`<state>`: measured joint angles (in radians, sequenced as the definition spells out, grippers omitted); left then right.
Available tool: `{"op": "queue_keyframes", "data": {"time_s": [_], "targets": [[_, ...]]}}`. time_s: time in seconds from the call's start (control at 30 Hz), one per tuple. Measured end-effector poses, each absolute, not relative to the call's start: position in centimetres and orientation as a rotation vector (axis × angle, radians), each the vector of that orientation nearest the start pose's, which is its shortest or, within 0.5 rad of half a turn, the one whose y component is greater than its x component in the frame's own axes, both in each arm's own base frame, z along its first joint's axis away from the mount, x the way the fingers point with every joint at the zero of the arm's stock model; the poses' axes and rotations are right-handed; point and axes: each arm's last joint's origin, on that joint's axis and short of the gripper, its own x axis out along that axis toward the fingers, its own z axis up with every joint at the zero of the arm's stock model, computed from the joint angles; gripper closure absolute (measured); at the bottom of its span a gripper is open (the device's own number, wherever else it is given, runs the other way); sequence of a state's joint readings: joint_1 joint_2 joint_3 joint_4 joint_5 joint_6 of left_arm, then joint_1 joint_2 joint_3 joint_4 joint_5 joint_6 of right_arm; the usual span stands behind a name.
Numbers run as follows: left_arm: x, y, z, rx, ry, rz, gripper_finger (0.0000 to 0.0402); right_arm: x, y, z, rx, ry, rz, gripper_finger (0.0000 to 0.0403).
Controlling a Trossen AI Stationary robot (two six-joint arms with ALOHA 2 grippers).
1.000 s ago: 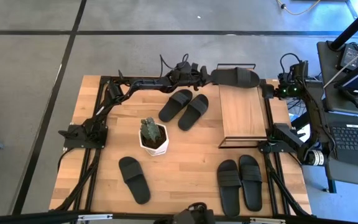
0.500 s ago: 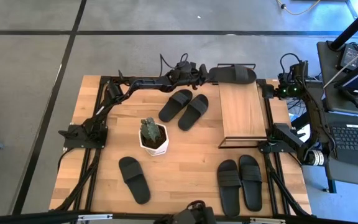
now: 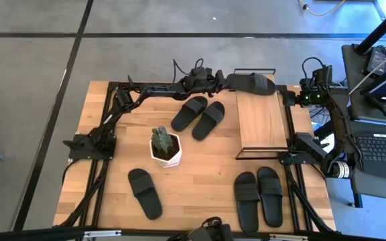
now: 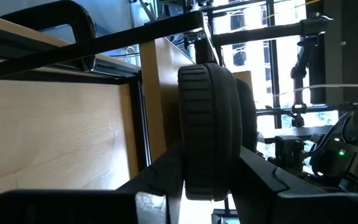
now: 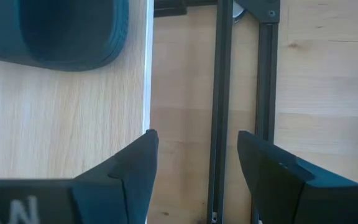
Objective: Pick and place slides into the shelf
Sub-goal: Put the black slide on the shelf
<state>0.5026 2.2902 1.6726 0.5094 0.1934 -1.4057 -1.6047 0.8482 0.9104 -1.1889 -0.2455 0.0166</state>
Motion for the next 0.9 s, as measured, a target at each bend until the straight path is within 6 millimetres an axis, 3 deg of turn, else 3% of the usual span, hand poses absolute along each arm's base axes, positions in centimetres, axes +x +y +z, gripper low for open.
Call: {"op": "queue_keyframes", "data": {"time_s": [0.27,0.7,0.9], "targets": [[46.2,24.7,19.9,-1.433,-0.105,0.294,0.0282,0.3,-12.8,29.0,0.977,0.72,-1.209,0.0182],[46.2,24.6,20.3,-1.381,-0.093,0.229,0.0199,0.2,-12.7,29.0,0.951,0.744,-1.219,0.0182],[46.1,24.7,20.9,-1.328,-0.119,0.175,0.02,-0.1,-12.3,30.9,0.866,0.77,-1.339,0.0182]]}}
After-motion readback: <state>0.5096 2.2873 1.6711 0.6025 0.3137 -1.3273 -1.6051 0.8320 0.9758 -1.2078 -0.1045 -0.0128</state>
